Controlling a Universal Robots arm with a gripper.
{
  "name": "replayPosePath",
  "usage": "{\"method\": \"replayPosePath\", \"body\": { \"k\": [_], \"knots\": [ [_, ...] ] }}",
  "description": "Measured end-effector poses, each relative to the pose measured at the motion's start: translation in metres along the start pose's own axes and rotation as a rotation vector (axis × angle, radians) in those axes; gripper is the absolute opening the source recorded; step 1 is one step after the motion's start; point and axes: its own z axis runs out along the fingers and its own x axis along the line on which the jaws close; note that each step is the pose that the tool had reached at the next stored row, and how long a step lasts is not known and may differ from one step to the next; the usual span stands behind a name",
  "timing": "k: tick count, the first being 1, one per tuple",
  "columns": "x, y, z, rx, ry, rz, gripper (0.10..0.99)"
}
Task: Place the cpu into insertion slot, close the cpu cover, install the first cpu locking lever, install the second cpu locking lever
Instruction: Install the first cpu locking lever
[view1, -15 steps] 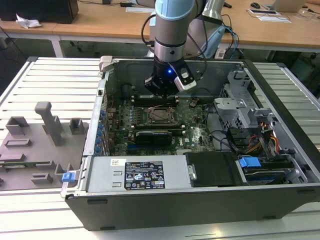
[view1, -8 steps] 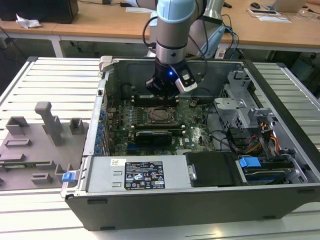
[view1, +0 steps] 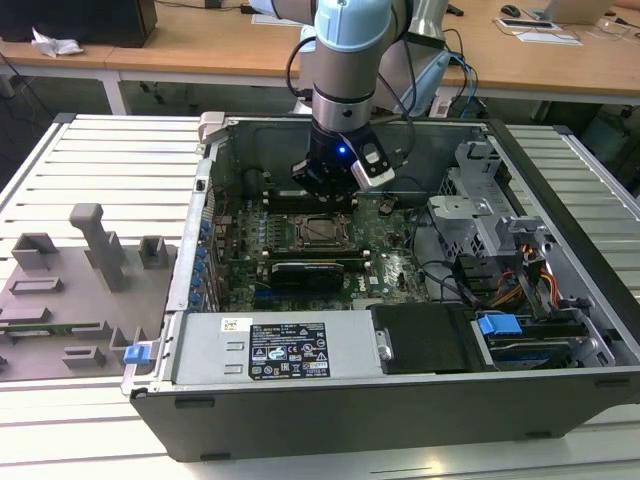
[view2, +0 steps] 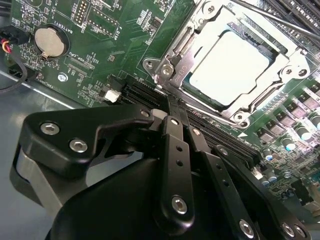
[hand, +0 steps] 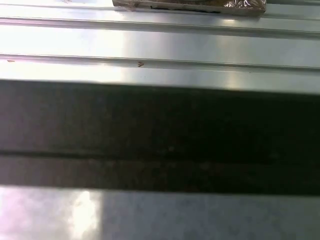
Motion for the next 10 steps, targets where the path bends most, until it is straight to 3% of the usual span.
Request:
{"method": "replayPosePath", "body": {
  "k": [4,10],
  "knots": [
    [0.0000,0.0002,-0.0014,0.000,-0.0001,0.000,0.106],
    [-0.0003,-0.0001,0.0007,0.008,0.0006,0.000,0.106]
  ]
}}
